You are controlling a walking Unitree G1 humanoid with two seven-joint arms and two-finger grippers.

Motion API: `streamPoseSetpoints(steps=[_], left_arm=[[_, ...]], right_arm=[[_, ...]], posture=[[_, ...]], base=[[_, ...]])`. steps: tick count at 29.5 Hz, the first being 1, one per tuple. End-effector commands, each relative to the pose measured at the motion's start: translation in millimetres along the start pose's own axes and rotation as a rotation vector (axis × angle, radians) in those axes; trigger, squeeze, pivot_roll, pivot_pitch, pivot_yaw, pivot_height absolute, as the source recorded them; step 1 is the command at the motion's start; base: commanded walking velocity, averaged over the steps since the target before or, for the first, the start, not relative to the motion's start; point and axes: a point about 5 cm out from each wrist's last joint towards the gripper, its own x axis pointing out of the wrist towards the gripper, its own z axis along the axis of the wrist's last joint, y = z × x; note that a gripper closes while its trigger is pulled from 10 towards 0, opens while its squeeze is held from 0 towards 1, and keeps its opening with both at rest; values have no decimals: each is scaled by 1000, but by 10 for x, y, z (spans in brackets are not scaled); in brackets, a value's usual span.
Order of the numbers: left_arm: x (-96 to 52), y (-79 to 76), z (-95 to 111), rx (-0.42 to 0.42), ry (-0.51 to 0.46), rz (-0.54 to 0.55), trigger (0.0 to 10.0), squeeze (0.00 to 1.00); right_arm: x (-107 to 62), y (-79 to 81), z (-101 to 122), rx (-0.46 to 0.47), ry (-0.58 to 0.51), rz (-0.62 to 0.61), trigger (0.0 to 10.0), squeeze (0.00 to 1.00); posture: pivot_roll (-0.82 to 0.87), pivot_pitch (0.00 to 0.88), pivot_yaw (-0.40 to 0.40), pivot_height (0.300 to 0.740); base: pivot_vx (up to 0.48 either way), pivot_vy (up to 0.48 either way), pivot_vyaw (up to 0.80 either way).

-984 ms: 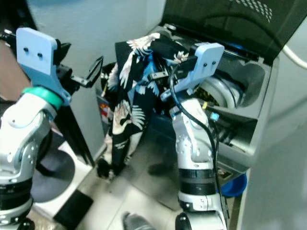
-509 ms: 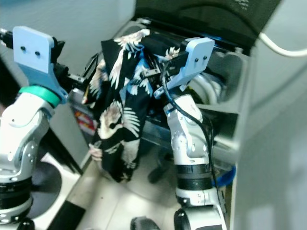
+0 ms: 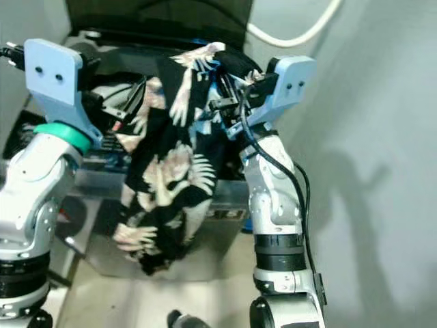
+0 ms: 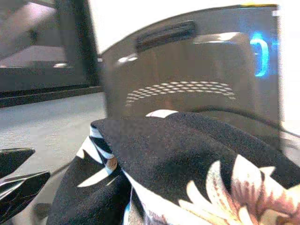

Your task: Clothes washing

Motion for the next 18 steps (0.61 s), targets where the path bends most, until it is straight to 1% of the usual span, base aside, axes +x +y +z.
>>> streamPoseSetpoints(steps=[1, 18], left_arm=[[2, -12, -15, -8, 6, 1, 10000, 0], [3, -14, -20, -8, 5, -3, 10000, 0]], right_arm=[[15, -26, 32, 10, -20, -16, 10000, 0], [17, -42, 17, 1, -18, -20, 10000, 0]], posture=[[88, 35, 2, 740], [87, 29, 1, 740]], base=[[0, 480, 0], [0, 480, 0]])
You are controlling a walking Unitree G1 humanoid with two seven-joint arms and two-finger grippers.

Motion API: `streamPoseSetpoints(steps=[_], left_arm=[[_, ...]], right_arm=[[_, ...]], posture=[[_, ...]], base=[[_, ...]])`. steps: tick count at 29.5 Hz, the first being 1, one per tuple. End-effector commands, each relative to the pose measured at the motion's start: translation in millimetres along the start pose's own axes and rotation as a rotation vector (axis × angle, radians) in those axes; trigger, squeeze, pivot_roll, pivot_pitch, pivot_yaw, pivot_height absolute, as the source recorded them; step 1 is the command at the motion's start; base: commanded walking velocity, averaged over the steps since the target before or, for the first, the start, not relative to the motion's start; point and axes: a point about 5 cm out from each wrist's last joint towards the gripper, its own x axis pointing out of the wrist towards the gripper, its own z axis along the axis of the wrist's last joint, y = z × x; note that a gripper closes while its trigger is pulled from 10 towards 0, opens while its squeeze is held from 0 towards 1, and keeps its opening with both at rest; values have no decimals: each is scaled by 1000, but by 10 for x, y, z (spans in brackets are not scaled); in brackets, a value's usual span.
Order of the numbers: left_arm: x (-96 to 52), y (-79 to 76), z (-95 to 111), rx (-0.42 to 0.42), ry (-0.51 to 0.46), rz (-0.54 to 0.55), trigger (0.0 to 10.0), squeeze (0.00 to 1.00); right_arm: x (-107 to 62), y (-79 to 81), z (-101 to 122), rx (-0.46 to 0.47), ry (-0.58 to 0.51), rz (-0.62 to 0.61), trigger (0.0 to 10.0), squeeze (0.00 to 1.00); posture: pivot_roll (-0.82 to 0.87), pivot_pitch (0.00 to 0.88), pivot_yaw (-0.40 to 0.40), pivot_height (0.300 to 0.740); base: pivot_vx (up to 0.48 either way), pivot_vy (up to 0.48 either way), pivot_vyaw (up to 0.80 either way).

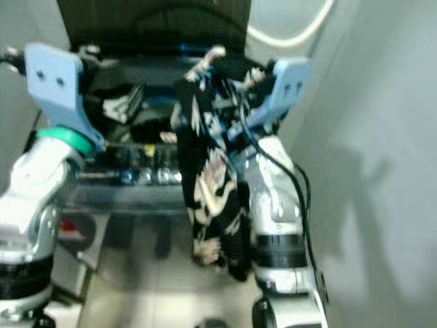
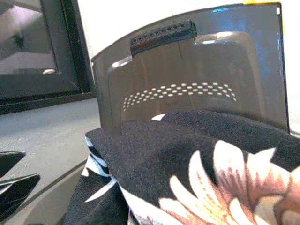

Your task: Clothes washing

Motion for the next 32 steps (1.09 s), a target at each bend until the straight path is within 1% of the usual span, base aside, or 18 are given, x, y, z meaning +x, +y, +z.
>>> streamPoseSetpoints(steps=[1, 15, 16, 17, 18, 19, 20, 21, 22, 23, 24, 25, 26, 27, 28, 29, 31, 32], left_arm=[[-8, 17, -14, 3, 5, 4, 10000, 0], [5, -12, -5, 31, -12, -29, 10000, 0], [22, -19, 19, 81, -34, -52, 10000, 0], [22, -19, 19, 81, -34, -52, 10000, 0], [65, -2, 54, 159, -67, -50, 10000, 0], [65, -2, 54, 159, -67, -50, 10000, 0], [115, 26, 89, 223, -95, -31, 10000, 0], [115, 26, 89, 223, -95, -31, 10000, 0], [199, 83, 158, 292, -137, 25, 10000, 0], [199, 83, 158, 292, -137, 25, 10000, 0], [265, 94, 218, 312, -167, 41, 10000, 0], [281, 23, 230, 274, -167, -18, 10000, 0], [281, 23, 230, 274, -167, -18, 10000, 0], [140, -133, 191, 40, -118, -189, 10000, 0], [36, -182, 174, -65, -89, -269, 10000, 0], [36, -182, 174, -65, -89, -269, 10000, 0], [-141, -244, 158, -167, -57, -399, 10000, 0], [-141, -244, 158, -167, -57, -399, 10000, 0]], right_arm=[[13, 21, 32, 4, -23, 9, 10000, 0], [36, 67, 28, -34, -16, 50, 10000, 0], [56, 115, 25, -73, -8, 99, 10000, 0], [56, 115, 25, -73, -8, 99, 10000, 0], [97, 166, 33, -84, -8, 144, 10000, 0], [97, 166, 33, -84, -8, 144, 10000, 0], [144, 209, 46, -92, -11, 179, 10000, 0], [144, 209, 46, -92, -11, 179, 10000, 0], [256, 270, 76, -81, -28, 214, 10000, 0], [256, 270, 76, -81, -28, 214, 10000, 0], [419, 336, 125, -83, -56, 243, 10000, 0], [617, 420, 202, -70, -90, 273, 10000, 0], [617, 420, 202, -70, -90, 273, 10000, 0], [942, 589, 418, 24, -161, 323, 10000, 0], [1026, 648, 481, 59, -180, 342, 10000, 0], [1026, 648, 481, 59, -180, 342, 10000, 0], [1098, 705, 505, 97, -183, 356, 10000, 0], [1098, 705, 505, 97, -183, 356, 10000, 0]], posture=[[86, 27, 1, 740], [86, 33, -2, 740], [85, 35, -2, 740], [85, 35, -2, 740], [85, 38, -4, 740], [85, 38, -4, 740], [85, 38, -4, 740], [85, 38, -4, 740], [80, 45, -7, 740], [80, 45, -7, 740], [74, 47, -16, 740], [80, 49, -23, 740], [80, 49, -23, 740], [97, 57, -38, 740], [106, 62, -46, 740], [106, 62, -46, 740], [118, 70, -55, 740], [118, 70, -55, 740]], base=[[0, 480, 0], [0, 0, 0], [0, 0, 0], [0, 0, 0], [0, 0, 0], [0, 0, 0], [0, 0, 0], [0, 0, 0], [0, 0, 0], [0, 0, 0], [0, 0, 0], [0, 0, 0], [0, 0, 0], [0, 0, 0], [0, 0, 0], [0, 0, 0], [0, 0, 0], [0, 0, 0]])
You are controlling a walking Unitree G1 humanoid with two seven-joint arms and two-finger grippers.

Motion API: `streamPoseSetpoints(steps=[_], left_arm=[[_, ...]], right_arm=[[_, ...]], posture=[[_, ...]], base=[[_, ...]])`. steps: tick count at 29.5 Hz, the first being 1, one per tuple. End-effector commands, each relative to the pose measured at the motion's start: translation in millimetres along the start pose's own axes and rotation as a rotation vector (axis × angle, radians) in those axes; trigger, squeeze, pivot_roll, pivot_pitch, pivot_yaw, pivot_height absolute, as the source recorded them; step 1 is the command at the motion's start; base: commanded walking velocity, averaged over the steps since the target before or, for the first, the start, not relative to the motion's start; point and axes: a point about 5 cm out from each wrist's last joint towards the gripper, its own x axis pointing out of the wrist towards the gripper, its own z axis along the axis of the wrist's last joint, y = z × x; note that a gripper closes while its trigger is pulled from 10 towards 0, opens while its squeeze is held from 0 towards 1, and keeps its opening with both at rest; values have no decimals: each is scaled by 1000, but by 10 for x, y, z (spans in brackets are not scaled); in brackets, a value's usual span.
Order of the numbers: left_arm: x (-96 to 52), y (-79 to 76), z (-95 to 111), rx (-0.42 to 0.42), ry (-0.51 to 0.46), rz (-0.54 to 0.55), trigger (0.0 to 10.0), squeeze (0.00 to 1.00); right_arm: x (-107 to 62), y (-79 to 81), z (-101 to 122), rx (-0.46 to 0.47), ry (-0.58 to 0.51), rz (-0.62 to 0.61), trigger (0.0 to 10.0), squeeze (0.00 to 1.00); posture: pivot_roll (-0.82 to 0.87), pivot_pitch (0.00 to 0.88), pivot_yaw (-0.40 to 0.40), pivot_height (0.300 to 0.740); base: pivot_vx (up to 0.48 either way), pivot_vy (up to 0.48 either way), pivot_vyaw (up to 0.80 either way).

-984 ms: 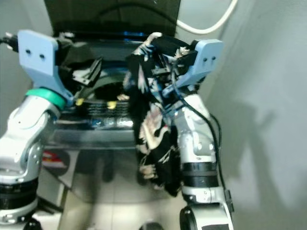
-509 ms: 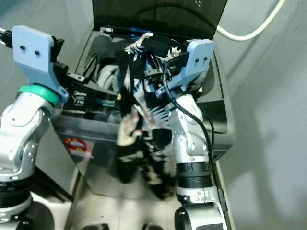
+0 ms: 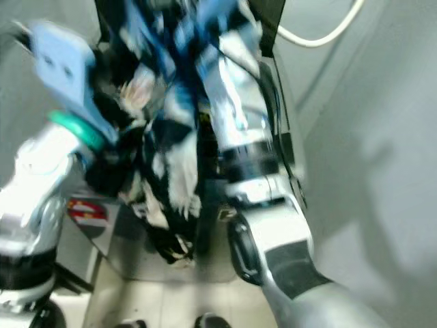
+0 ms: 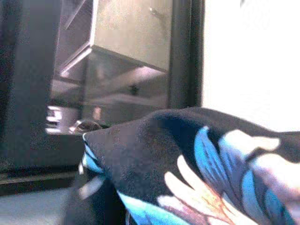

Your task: Clothes washing

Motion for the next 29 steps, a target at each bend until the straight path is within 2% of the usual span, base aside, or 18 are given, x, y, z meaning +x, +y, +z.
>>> streamPoseSetpoints(steps=[1, 3, 5, 7, 8, 9, 10, 13, 15, 16, 17, 19, 21, 23, 24, 26, 28, 29], left_arm=[[-144, -136, 27, -88, 1, -153, 10000, 0], [-229, -189, -18, -128, 23, -213, 10000, 0], [-247, -147, -69, -153, 42, -186, 10000, 0], [-183, 49, -152, -142, 57, -62, 10000, 0], [-183, 49, -152, -142, 57, -62, 10000, 0], [-124, 187, -193, -104, 71, 17, 10000, 0], [-124, 187, -193, -104, 71, 17, 10000, 0], [36, 658, -262, 114, 153, 242, 10000, 0], [36, 658, -262, 114, 153, 242, 10000, 0], [53, 764, -248, 162, 174, 287, 10000, 0], [53, 764, -248, 162, 174, 287, 10000, 0], [132, 998, -180, 325, 194, 379, 10000, 0], [132, 998, -180, 325, 194, 379, 10000, 0], [165, 1061, -164, 374, 194, 406, 10000, 0], [216, 1107, -137, 411, 169, 430, 10000, 0], [216, 1107, -137, 411, 169, 430, 10000, 0], [415, 1156, -54, 467, 96, 453, 10000, 0], [415, 1156, -54, 467, 96, 453, 10000, 0]], right_arm=[[-58, -58, -146, 58, 41, -35, 10000, 0], [-28, -22, -173, 79, 43, -27, 10000, 0], [0, 18, -174, 107, 33, -15, 10000, 0], [30, 44, -129, 145, 2, -2, 10000, 0], [30, 44, -129, 145, 2, -2, 10000, 0], [36, 35, -101, 150, -8, 0, 10000, 0], [36, 35, -101, 150, -8, 0, 10000, 0], [13, -124, -95, 118, -5, -33, 10000, 0], [13, -124, -95, 118, -5, -33, 10000, 0], [-2, -183, -103, 108, -1, -48, 10000, 0], [-2, -183, -103, 108, -1, -48, 10000, 0], [-100, -361, -92, 28, 15, -112, 10000, 0], [-100, -361, -92, 28, 15, -112, 10000, 0], [-135, -412, -82, -9, 20, -132, 10000, 0], [-167, -459, -84, -79, 40, -171, 10000, 0], [-167, -459, -84, -79, 40, -171, 10000, 0], [-228, -510, -170, -240, 96, -288, 10000, 0], [-228, -510, -170, -240, 96, -288, 10000, 0]], posture=[[125, 73, -62, 740], [131, 77, -66, 740], [135, 77, -67, 740], [131, 79, -66, 740], [131, 79, -66, 740], [125, 80, -64, 740], [125, 80, -64, 740], [107, 83, -49, 740], [107, 83, -49, 740], [107, 83, -49, 740], [107, 83, -49, 740], [98, 96, -37, 740], [98, 96, -37, 740], [98, 96, -37, 740], [86, 104, -36, 740], [86, 104, -36, 740], [86, 109, -32, 740], [86, 109, -32, 740]], base=[[0, 0, 0], [0, 0, 0], [0, 0, 0], [0, 0, 0], [0, 0, 0], [0, 0, 0], [0, 0, 0], [0, 0, 0], [0, 0, 0], [0, 0, 0], [0, 0, 0], [0, 0, 0], [0, 0, 0], [0, 0, 0], [0, 0, 0], [0, 0, 0], [0, 0, 0], [0, 0, 0]])
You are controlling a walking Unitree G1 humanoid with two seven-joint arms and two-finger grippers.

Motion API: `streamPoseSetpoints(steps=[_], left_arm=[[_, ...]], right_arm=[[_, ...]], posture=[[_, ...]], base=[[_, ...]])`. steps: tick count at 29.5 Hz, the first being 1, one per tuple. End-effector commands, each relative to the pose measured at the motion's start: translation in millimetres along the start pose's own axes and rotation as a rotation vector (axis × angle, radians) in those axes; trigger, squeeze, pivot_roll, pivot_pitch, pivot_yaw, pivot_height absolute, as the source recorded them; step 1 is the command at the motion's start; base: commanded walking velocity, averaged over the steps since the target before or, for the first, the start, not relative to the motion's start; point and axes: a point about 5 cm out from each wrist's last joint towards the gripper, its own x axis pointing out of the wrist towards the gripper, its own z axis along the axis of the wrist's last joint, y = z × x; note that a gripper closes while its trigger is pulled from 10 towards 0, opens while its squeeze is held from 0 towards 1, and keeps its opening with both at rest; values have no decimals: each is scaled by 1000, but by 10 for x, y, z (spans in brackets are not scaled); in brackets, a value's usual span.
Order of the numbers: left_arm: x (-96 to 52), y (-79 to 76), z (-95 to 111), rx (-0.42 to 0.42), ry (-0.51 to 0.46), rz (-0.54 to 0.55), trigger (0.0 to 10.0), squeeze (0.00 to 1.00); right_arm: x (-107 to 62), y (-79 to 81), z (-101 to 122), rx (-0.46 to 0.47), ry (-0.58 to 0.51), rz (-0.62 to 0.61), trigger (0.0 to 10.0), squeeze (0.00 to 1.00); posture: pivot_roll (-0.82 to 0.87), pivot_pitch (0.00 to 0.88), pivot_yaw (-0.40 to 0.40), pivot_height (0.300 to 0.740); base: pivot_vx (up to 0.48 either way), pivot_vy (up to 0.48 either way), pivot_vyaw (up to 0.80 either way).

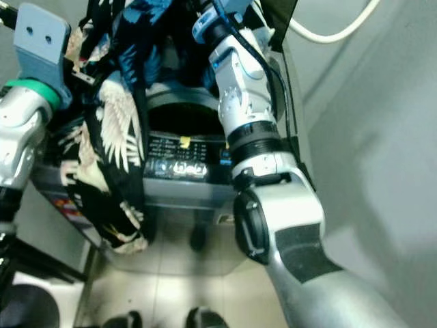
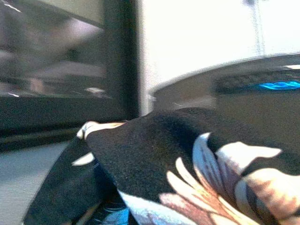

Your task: Clothes washing

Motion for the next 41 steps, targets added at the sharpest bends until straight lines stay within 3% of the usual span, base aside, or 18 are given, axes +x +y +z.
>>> streamPoseSetpoints(steps=[1, 2, 3, 5, 10, 11, 12, 13, 14, 16, 25, 27, 28, 32, 33, 34, 35, 41], left_arm=[[135, -11, 96, 101, -70, 44, 10000, 0], [135, -11, 96, 101, -70, 44, 10000, 0], [203, -8, 154, 218, -101, 75, 10000, 0], [265, -63, 135, 320, -79, 39, 10000, 0], [282, -179, 45, 264, -23, -73, 10000, 0], [245, -326, 54, 103, -24, -199, 10000, 0], [152, -491, 112, -35, -61, -326, 10000, 0], [152, -491, 112, -35, -61, -326, 10000, 0], [-55, -703, 217, -153, -137, -481, 10000, 0], [-171, -790, 254, -167, -161, -500, 10000, 0], [-604, -947, 255, -191, -207, -532, 10000, 0], [-777, -901, 262, -120, -223, -465, 10000, 0], [-833, -862, 281, -78, -236, -414, 10000, 0], [-864, -836, 296, -52, -243, -381, 10000, 0], [-921, -803, 338, -52, -240, -348, 10000, 0], [-921, -803, 338, -52, -240, -348, 10000, 0], [-991, -723, 397, -58, -225, -268, 10000, 0], [-1032, -701, 402, -61, -210, -247, 10000, 0]], right_arm=[[-37, -11, -55, -154, 8, -71, 10000, 0], [-37, -11, -55, -154, 8, -71, 10000, 0], [-77, 10, -113, -252, 19, -85, 10000, 0], [-182, 59, -306, -402, 110, -47, 10000, 0], [-283, 107, -492, -454, 208, 33, 10000, 0], [-391, 122, -627, -365, 274, 74, 10000, 0], [-486, 128, -728, -203, 323, 92, 10000, 0], [-486, 128, -728, -203, 323, 92, 10000, 0], [-575, 163, -809, 39, 345, 136, 10000, 0], [-574, 210, -817, 165, 349, 187, 10000, 0], [-487, 300, -868, 215, 429, 208, 10000, 0], [-455, 322, -874, 210, 457, 210, 10000, 0], [-448, 341, -870, 210, 459, 229, 10000, 749], [-445, 352, -866, 210, 458, 244, 10000, 749], [-465, 379, -862, 242, 459, 297, 10000, 1000], [-465, 379, -862, 242, 459, 297, 10000, 1000], [-521, 433, -848, 292, 469, 422, 10000, 1000], [-556, 405, -799, 280, 448, 483, 10000, 1000]], posture=[[88, 107, -30, 740], [88, 107, -30, 740], [91, 104, -25, 740], [92, 103, -15, 740], [86, 104, -6, 740], [79, 106, -3, 740], [79, 104, 2, 740], [79, 104, 2, 740], [76, 100, 2, 740], [76, 98, 3, 740], [107, 91, -11, 740], [123, 93, -18, 740], [131, 92, -20, 740], [131, 92, -20, 740], [141, 93, -26, 740], [141, 93, -26, 740], [143, 92, -27, 740], [133, 89, -30, 740]], base=[[0, 0, 0], [0, 0, 0], [0, 0, 0], [0, 0, 0], [0, 0, 0], [0, 0, 0], [0, 0, 0], [0, 0, 0], [0, 0, 0], [0, 0, 0], [0, 0, 0], [0, 0, 0], [0, 0, 0], [0, 0, 0], [0, 0, 0], [0, 0, 0], [0, 0, 0], [0, 0, 0]])
